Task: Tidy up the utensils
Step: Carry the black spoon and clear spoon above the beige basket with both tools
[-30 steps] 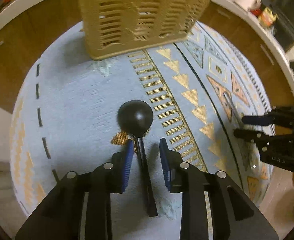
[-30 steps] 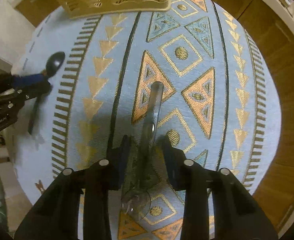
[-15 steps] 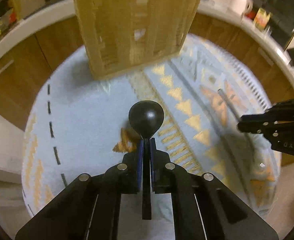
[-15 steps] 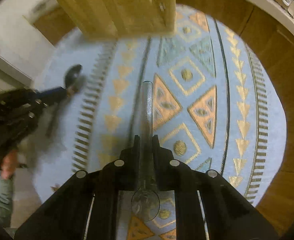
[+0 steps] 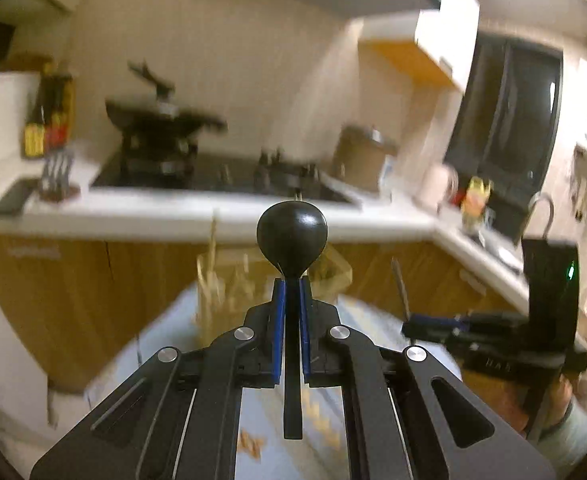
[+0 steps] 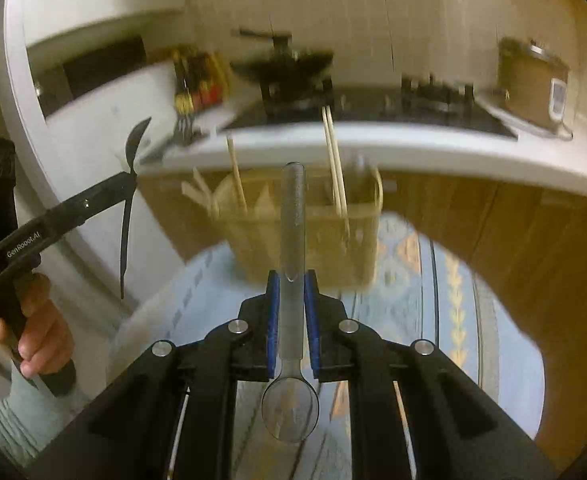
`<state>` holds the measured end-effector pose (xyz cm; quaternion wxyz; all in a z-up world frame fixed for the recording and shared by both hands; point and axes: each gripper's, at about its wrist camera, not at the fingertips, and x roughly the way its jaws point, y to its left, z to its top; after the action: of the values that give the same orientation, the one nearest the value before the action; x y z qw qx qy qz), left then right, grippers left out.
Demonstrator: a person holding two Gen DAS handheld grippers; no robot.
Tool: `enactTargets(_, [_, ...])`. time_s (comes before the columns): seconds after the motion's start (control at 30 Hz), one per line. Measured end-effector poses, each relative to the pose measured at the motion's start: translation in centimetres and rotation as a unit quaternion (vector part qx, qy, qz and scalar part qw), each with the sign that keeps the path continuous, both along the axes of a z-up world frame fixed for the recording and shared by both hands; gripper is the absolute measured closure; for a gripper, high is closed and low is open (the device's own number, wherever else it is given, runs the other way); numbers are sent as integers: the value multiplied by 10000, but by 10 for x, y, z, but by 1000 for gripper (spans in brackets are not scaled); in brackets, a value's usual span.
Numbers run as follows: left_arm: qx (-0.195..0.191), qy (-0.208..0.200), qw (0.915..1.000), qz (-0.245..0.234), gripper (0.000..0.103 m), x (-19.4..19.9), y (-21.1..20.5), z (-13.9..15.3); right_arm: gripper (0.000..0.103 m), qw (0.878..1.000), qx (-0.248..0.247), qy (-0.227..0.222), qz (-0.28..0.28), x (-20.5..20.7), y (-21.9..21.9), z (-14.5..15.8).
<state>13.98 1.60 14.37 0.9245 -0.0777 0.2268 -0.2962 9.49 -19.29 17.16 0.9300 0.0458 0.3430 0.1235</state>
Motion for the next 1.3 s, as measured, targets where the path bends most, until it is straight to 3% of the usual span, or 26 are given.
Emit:
enactTargets(0.13, [-364,-522,9977,218,99,11,-3,26,93,9988,49,-460,-133,22,-2,20])
enactTargets(0.27, [-659,-761,9944,310,99,30,-3,38,93,9957,-88,-883,-280,35,-2,37])
enactTargets(0.43, [-951,-981,9902,289,99,58,3,34,93,9888,-281,-1374,-516,60,-3,49])
enactTargets(0.57, [-1073,-885,9902,89,99,84,3,17,93,9811,-430,-1732,-750,73,-2,49])
enactTargets(0.83, [-993,-553,9933,-208,99,128,-7,-21,93,9740,-353,-1976,-1054,107,-17,28])
enactTargets(0.93, [-669,-575,9959,-217,99,136,-17,-30,93,9752,-262,-1945,-1026,122,-24,17])
enactTargets(1.03, [-594,-657,9958,-251,99,138,-20,-37,93,9755,-157,-1936,-1038,133,-27,8])
enactTargets(1.3, [-679,-794,9935,-443,98,140,-17,-48,93,9726,-486,-2067,-944,139,-15,-14])
